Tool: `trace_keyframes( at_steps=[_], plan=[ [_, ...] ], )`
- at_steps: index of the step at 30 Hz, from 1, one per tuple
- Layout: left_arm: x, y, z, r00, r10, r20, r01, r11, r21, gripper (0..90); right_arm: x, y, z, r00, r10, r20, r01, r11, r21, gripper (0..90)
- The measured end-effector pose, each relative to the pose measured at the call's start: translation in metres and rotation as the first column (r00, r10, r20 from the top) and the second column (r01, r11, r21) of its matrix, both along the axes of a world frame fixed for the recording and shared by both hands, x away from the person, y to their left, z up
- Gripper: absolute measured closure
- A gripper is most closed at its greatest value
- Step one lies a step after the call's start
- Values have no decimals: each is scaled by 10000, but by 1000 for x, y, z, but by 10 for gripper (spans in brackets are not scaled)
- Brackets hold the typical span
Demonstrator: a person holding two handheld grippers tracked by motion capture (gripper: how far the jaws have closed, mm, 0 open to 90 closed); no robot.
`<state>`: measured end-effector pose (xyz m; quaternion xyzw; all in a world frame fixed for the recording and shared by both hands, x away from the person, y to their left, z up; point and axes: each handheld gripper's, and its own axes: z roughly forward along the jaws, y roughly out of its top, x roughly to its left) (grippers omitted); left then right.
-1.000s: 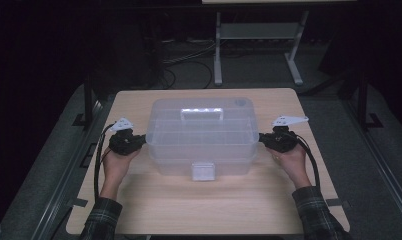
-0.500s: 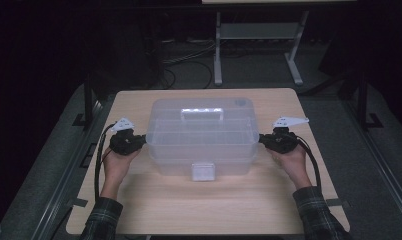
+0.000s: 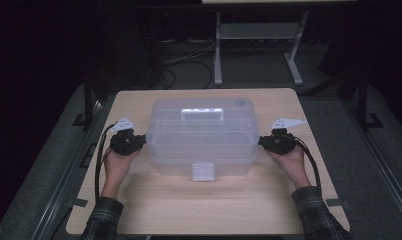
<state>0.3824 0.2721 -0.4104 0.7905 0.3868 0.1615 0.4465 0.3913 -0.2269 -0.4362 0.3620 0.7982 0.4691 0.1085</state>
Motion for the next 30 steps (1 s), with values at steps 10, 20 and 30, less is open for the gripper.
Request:
trace_keyframes(
  at_steps=[10, 20, 30],
  plan=[
    [-4, 0, 0, 9995, 76, -295, -81, 9999, -148, 900, -5, -2, 3, 9999, 151, 7, -151, 9999, 33, 900],
    [-11, -1, 2, 9993, -5, -380, 7, 10000, 52, 900, -9, -3, 2, 9996, 244, -102, -242, 9994, 233, 900],
    [-17, 2, 2, 9988, -132, -461, 125, 9998, -148, 900, -15, -1, 4, 9995, 294, -86, -294, 9996, -23, 900]
  ],
)
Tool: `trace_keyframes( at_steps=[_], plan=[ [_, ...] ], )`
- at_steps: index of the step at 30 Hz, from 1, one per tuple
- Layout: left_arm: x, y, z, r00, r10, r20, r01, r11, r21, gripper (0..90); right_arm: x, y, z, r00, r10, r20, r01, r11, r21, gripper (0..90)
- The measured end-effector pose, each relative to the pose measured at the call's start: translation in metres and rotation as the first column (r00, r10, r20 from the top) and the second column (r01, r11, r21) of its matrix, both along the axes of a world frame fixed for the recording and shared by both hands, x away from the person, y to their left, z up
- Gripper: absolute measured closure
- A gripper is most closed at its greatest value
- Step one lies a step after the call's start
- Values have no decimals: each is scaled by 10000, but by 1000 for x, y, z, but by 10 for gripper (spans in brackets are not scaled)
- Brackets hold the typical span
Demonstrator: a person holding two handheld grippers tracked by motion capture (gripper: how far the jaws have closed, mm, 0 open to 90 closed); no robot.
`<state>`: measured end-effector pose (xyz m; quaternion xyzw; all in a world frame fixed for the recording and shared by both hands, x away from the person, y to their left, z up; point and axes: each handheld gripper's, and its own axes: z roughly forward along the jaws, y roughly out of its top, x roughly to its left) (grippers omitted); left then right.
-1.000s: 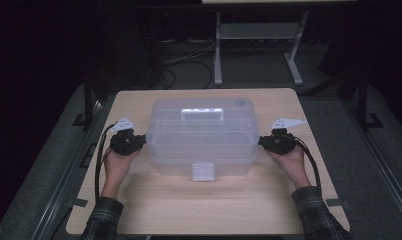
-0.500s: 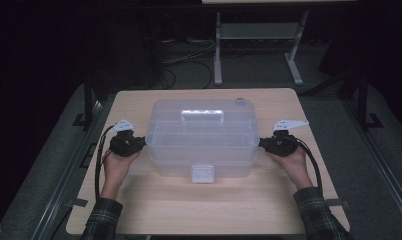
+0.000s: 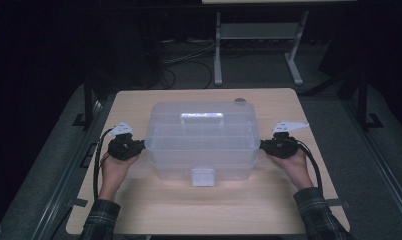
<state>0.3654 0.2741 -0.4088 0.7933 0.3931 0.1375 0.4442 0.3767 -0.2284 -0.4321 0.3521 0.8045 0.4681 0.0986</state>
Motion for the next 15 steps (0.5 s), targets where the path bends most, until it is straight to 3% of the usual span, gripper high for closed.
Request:
trace_keyframes(
  at_steps=[7, 11, 15],
  plan=[
    [-7, -1, 0, 10000, -90, -12, 90, 10000, -8, 900, -4, 0, 1, 10000, -15, -23, 15, 10000, -96, 900],
    [-11, -2, 2, 9998, -178, -10, 178, 9996, 199, 900, -7, -1, 2, 10000, -56, -59, 55, 9999, -150, 900],
    [-15, -2, 1, 9997, -235, -49, 235, 9997, 86, 900, -10, -1, 2, 10000, -72, -61, 71, 9998, -191, 900]
  ],
)
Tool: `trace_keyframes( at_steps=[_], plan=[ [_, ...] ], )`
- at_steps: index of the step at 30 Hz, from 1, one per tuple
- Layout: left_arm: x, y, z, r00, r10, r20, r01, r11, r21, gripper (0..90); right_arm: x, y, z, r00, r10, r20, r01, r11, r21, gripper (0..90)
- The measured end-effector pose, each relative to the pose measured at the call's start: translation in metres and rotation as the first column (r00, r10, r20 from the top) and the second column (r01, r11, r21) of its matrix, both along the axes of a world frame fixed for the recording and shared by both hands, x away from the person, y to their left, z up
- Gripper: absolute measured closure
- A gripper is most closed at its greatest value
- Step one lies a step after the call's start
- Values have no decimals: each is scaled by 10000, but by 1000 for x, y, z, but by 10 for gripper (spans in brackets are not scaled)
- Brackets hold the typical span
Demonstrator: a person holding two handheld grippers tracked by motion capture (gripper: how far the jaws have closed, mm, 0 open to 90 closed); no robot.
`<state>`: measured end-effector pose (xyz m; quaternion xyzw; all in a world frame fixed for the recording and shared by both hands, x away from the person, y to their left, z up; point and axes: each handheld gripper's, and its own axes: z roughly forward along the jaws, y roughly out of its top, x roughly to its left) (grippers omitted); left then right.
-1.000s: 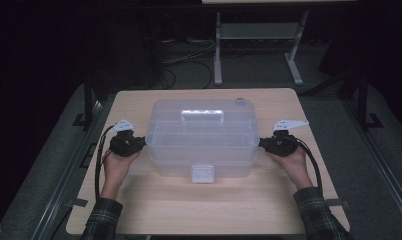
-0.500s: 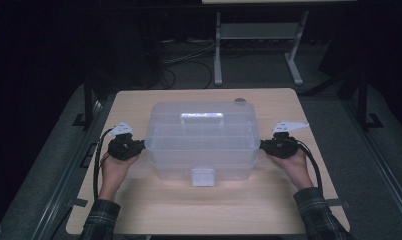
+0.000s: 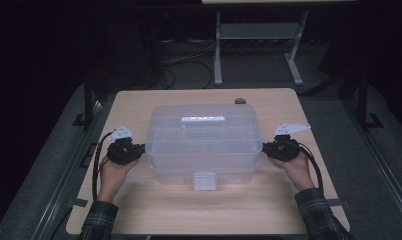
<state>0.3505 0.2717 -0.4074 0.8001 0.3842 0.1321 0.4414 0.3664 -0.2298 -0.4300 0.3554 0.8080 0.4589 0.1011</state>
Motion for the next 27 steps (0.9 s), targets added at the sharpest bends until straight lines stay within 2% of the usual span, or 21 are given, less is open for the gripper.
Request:
trace_keyframes(
  at_steps=[16, 27],
  plan=[
    [-14, -6, 1, 9999, -153, -45, 153, 9999, 18, 900, -17, -7, 0, 9998, -98, -143, 100, 9999, 106, 900],
    [-25, -10, 1, 9995, -310, -55, 311, 9995, 78, 900, -25, -10, 2, 9998, -84, -165, 82, 9999, -111, 900]
  ],
)
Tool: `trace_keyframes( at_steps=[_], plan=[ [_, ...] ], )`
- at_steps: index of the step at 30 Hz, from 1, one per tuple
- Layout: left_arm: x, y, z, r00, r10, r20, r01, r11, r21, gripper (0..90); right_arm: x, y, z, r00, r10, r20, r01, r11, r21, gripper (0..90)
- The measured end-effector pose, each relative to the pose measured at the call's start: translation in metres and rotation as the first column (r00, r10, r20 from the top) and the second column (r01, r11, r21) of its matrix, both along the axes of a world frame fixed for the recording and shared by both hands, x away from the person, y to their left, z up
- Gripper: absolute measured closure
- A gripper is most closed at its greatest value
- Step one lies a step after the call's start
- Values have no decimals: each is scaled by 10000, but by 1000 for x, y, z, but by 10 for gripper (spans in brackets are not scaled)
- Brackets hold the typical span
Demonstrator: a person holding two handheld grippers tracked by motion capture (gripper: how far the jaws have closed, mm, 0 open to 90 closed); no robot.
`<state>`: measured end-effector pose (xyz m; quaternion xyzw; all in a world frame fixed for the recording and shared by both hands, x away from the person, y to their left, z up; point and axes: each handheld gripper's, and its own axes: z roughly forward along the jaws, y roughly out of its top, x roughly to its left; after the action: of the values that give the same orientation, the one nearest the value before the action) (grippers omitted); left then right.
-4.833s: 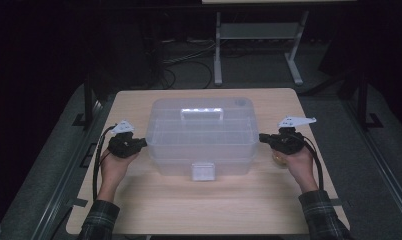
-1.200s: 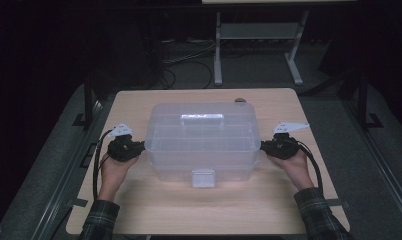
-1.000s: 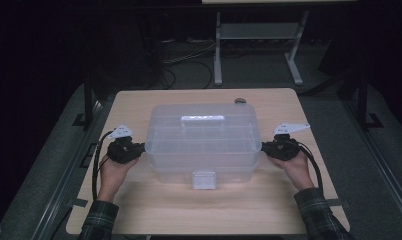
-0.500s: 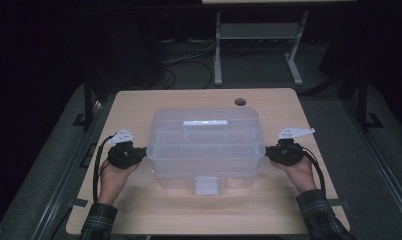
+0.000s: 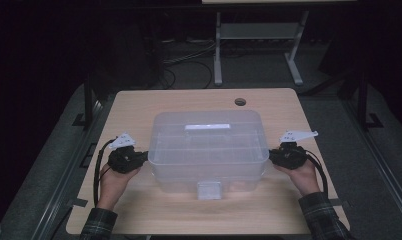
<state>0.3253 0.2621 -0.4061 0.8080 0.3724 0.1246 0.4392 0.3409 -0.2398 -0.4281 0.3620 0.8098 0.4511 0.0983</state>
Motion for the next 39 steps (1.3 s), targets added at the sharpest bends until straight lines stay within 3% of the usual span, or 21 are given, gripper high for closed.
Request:
trace_keyframes(
  at_steps=[30, 39],
  plan=[
    [-20, -7, 2, 9997, -250, -51, 251, 9995, 191, 900, -35, -6, 4, 9998, 171, 76, -168, 9992, -373, 900],
    [-21, -8, 2, 9998, -198, 31, 198, 9995, 253, 900, -36, -7, 3, 9998, 196, 93, -193, 9994, -290, 900]
  ],
)
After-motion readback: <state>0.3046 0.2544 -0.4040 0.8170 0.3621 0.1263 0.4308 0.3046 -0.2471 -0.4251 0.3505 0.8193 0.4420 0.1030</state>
